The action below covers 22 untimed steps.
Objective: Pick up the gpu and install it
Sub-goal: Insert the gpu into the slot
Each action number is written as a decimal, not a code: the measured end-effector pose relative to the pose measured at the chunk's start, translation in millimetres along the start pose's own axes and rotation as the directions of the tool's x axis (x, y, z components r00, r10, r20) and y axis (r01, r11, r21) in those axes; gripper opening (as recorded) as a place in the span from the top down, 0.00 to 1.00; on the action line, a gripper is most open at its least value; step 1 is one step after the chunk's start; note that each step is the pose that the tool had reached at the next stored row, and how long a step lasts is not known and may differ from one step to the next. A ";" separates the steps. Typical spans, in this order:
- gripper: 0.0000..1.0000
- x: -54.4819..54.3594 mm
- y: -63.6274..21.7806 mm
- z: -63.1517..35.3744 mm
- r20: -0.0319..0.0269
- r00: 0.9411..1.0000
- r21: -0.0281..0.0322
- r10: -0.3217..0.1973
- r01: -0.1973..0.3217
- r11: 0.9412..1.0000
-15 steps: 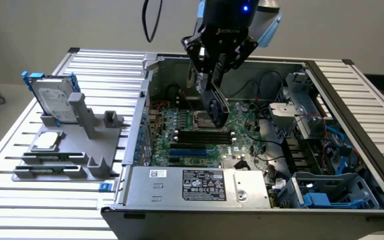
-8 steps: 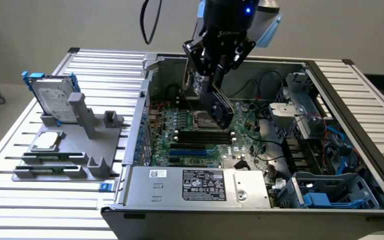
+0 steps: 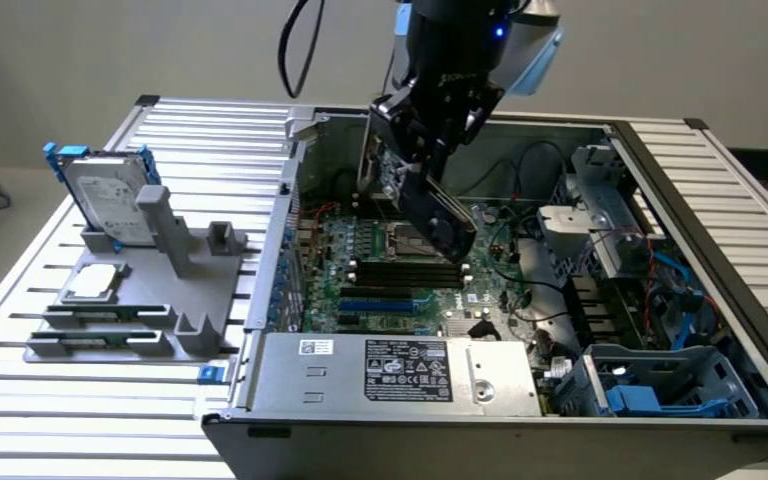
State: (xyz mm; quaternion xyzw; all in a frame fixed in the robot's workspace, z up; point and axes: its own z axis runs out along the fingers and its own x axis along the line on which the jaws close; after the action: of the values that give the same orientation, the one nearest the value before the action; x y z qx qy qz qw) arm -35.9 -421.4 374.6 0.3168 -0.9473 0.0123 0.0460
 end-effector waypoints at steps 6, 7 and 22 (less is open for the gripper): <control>0.74 -0.4 -0.1 4.6 0.010 0.994 -0.001 -0.109 0.109 0.994; 0.74 -0.5 -0.1 5.2 0.013 0.992 -0.002 -0.127 0.127 0.992; 0.74 -1.2 -0.1 12.6 0.028 0.921 0.017 -0.389 0.389 0.921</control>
State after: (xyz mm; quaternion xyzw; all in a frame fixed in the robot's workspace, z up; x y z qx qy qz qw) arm -35.9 -421.4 362.0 0.4988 -0.8662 0.0031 0.0311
